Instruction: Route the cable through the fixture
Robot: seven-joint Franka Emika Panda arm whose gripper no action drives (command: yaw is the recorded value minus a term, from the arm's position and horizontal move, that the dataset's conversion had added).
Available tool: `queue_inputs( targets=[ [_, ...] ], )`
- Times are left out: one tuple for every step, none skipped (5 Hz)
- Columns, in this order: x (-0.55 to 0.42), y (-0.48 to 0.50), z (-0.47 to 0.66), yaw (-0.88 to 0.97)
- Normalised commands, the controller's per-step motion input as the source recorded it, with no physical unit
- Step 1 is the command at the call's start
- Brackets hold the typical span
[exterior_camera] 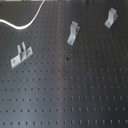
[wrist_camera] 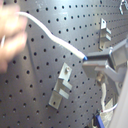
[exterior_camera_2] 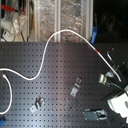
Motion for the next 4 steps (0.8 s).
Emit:
queue_inputs(
  targets=[
    [0.011, -0.039, 0.00, 0.00],
    [-0.018, -0.010, 0.01, 0.00],
    [-0.351, -0.200, 0.74, -0.21],
    [-0.492, -0.072, 0.72, -0.31]
  ],
)
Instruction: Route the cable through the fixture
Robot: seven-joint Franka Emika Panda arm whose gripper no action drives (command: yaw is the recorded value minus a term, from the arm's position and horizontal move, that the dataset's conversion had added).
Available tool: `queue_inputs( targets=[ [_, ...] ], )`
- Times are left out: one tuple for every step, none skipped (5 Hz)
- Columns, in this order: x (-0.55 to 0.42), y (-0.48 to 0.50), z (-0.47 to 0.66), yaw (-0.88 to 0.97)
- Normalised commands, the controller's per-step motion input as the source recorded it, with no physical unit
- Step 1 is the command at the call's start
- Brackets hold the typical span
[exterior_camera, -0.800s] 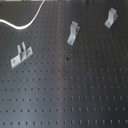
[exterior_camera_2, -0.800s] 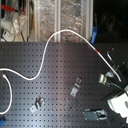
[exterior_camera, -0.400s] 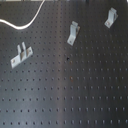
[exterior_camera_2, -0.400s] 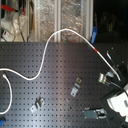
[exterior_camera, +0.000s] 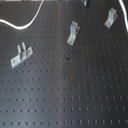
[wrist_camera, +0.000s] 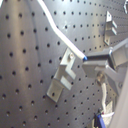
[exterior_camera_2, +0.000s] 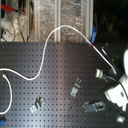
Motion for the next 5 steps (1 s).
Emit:
queue_inputs(
  targets=[
    [-0.513, 0.087, 0.41, -0.16],
    [-0.394, 0.097, 0.08, 0.00],
    [-0.261, -0.043, 0.13, -0.04],
    [0.028, -0.241, 0.09, -0.07],
    [0.132, -0.227, 0.05, 0.00]
  ],
)
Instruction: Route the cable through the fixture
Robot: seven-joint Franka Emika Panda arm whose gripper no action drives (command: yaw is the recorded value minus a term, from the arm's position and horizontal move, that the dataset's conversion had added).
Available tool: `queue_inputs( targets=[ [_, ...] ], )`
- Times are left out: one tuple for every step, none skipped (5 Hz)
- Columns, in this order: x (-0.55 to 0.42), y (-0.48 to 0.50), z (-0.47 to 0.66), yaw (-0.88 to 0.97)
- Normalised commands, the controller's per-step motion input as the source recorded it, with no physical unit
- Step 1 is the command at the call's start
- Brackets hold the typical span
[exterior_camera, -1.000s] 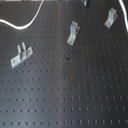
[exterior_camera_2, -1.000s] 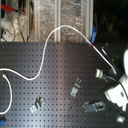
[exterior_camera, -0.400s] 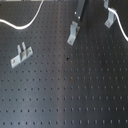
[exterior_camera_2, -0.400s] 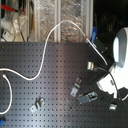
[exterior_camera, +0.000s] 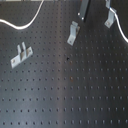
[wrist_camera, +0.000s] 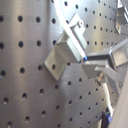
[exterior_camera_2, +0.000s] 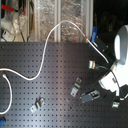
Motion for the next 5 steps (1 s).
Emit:
queue_inputs(
  targets=[
    [0.009, 0.009, 0.20, 0.08],
    [-0.263, 0.347, 0.45, 0.00],
    [-0.509, 0.623, 0.27, 0.07],
    [-0.594, 0.608, -0.02, 0.25],
    [-0.071, 0.103, -0.05, 0.01]
  ],
)
